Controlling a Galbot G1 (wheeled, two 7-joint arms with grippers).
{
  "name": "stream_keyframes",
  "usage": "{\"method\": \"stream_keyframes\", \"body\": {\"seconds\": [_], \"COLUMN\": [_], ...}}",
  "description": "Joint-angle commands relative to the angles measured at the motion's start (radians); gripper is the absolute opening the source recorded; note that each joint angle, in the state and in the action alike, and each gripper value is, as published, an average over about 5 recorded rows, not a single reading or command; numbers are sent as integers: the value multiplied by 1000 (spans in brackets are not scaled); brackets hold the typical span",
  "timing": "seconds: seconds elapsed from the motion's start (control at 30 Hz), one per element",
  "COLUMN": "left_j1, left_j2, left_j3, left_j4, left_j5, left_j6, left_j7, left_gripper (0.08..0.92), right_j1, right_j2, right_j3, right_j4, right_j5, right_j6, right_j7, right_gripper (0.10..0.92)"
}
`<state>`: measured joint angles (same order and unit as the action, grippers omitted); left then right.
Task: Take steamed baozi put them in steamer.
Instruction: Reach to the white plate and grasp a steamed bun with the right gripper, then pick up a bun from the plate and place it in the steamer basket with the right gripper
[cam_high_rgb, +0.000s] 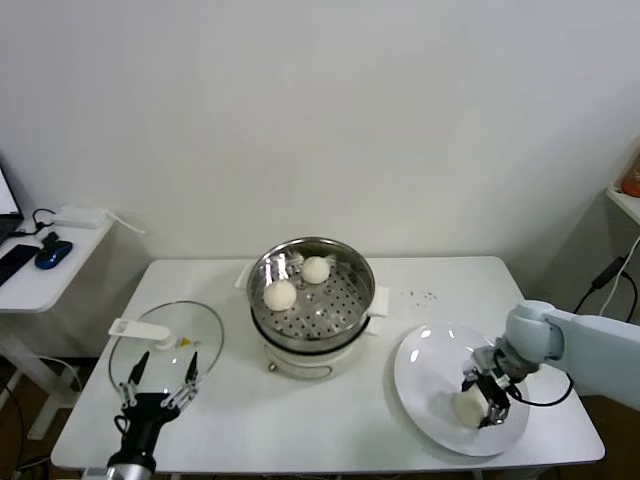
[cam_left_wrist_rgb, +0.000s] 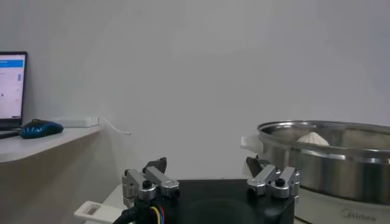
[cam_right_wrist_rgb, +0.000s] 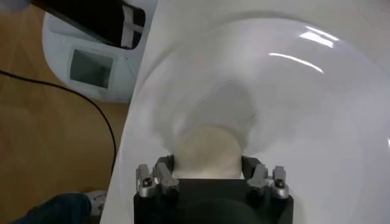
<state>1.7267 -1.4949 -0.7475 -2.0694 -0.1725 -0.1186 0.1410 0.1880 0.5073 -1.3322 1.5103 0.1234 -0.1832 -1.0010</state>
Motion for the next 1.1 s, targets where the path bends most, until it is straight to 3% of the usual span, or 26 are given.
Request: {"method": "stream_keyframes", "body": {"seconds": [0.03, 0.3, 0.5, 0.77, 1.1], "left_j1": [-1, -6, -16, -15, -7], "left_j2": [-1, 3, 4, 4, 1], "left_j3": [0, -2, 2, 0, -1], "left_j4": [-2, -1, -2, 5, 4], "left_j5": [0, -1, 5, 11, 14], "left_j6": [2, 5, 13, 13, 13], "left_j7": [0, 0, 2, 4, 4], "left_gripper": [823, 823, 823, 823, 823], "right_j1": [4, 160, 396, 624, 736], "right_j2": [1, -15, 15, 111, 301], "right_j3": [6, -29, -109, -152, -111], "right_j4": [2, 62, 141, 238, 240], "right_j5": [6, 13, -29, -43, -125], "right_j6": [0, 45, 163, 285, 399], "right_j7": [-6, -39, -91, -116, -128], "right_gripper": [687, 687, 688, 687, 687]}}
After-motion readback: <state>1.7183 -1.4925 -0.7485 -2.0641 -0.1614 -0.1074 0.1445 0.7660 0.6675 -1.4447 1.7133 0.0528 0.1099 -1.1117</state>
